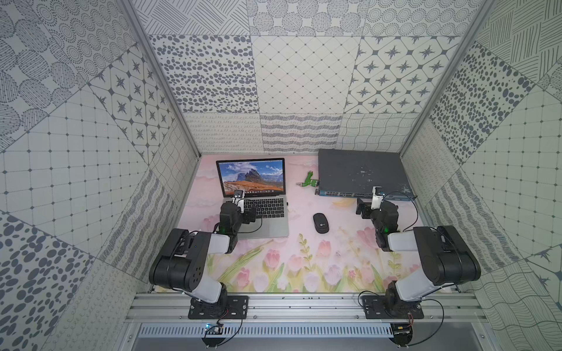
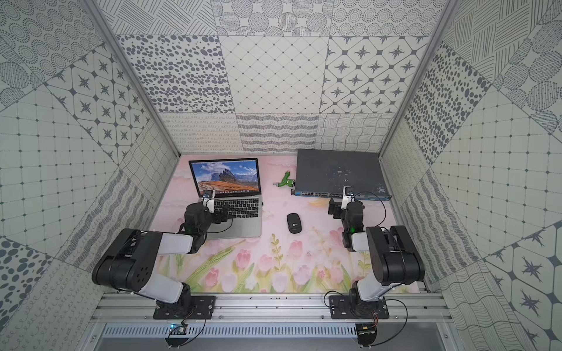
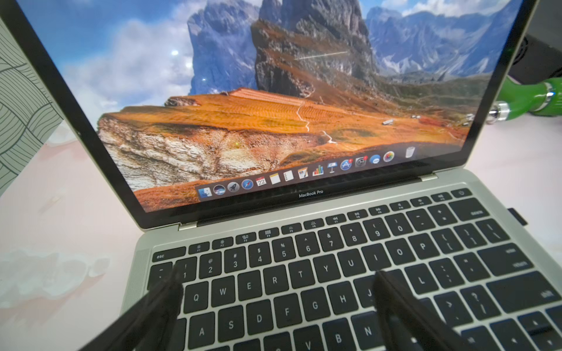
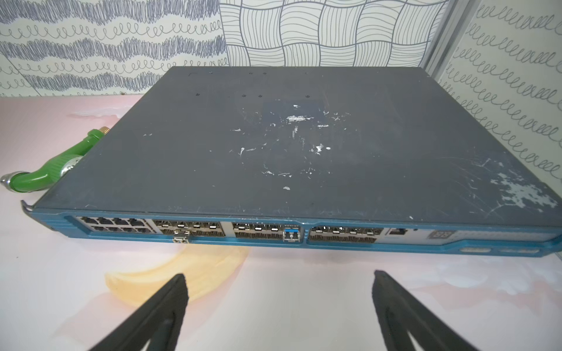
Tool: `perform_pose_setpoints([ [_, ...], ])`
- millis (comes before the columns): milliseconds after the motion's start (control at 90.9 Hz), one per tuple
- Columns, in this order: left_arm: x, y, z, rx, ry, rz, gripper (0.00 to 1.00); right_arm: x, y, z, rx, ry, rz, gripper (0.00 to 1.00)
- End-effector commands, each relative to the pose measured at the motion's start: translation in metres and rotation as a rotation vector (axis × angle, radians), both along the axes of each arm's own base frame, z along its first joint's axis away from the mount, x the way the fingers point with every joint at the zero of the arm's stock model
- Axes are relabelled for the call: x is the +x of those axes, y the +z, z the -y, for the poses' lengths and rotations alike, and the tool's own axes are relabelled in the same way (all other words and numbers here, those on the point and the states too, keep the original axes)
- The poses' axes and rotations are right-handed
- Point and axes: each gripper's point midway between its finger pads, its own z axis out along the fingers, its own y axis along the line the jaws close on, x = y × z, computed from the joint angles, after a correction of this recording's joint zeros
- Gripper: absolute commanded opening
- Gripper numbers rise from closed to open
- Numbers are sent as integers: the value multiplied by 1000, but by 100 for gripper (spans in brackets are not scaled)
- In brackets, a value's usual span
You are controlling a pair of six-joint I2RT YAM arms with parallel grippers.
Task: Remove the wireless mouse receiver from the laptop
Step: Pick up the mouse from the center of the board.
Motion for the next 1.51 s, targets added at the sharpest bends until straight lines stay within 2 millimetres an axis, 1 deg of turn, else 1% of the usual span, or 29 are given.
perform_pose_setpoints([
  [0,6,10,4,0,-20,46,99,6,15,-3,-4,18,52,97],
  [363,6,11,5,-1,-23,49,99,6,15,-4,-4,18,52,97],
  [440,5,12,1,6,0,54,99,6,15,-3,-3,17,51,97],
  [484,2,21,-5,21,47,85,99,7,15,0,8,0,48,97],
  [550,-7,47,-5,50,70,127,99,7,17,6,4,-34,55,97],
  [594,-15,66,-4,42,76,144,99,2,29,11,-7,-78,84,97],
  [616,-19,75,-6,9,100,156,99,-2,39,11,-13,-85,106,97],
  [649,-28,85,-15,-78,180,158,99,-8,53,10,-27,-92,120,97],
  [660,-30,89,-18,-138,225,155,99,-10,58,10,-32,-96,125,97],
  [671,-34,90,-23,-196,280,146,99,-12,65,11,-34,-110,136,97],
  [704,-53,81,-31,-334,400,62,99,-18,81,15,-2,-159,149,97],
  [726,-61,77,-33,-392,446,40,99,-22,91,15,36,-177,153,97],
  [748,-63,76,-31,-436,448,42,99,-27,100,14,84,-180,144,97],
  [781,-63,75,-18,-484,370,32,99,-34,113,10,138,-165,139,97],
  [803,-62,77,-7,-510,306,24,99,-39,118,7,169,-151,130,97],
  [836,-63,77,6,-570,261,-21,99,-46,127,4,212,-140,126,97],
  [880,-65,74,25,-650,215,-118,92,-55,131,5,264,-156,100,97],
  [924,-66,71,52,-709,156,-234,91,-65,127,4,286,-159,49,97],
  [946,-64,74,66,-722,131,-287,91,-68,133,3,294,-156,39,97],
  [979,-68,69,89,-699,110,-398,91,-72,134,0,303,-146,11,97],
  [990,-67,72,98,-686,96,-422,91,-73,134,-1,306,-142,1,97],
  [1045,-74,71,132,-543,85,-550,92,-80,130,-6,325,-119,-38,97],
  [1089,-81,67,153,-421,107,-612,94,-84,126,-11,337,-92,-58,97],
  [1111,-81,70,166,-386,96,-628,96,-85,124,-13,339,-82,-65,97],
  [1155,-86,66,186,-327,99,-686,98,-88,120,-14,340,-76,-84,97],
  [1221,-87,60,207,-258,126,-734,99,-90,114,-13,331,-80,-102,97],
  [1342,-84,43,246,-160,141,-831,98,-91,104,-9,296,-95,-124,97],
  [1419,-85,30,262,-93,164,-891,98,-90,99,-10,293,-94,-144,97],
  [1496,-84,18,278,-91,179,-929,98,-88,97,-15,305,-73,-161,97],
])
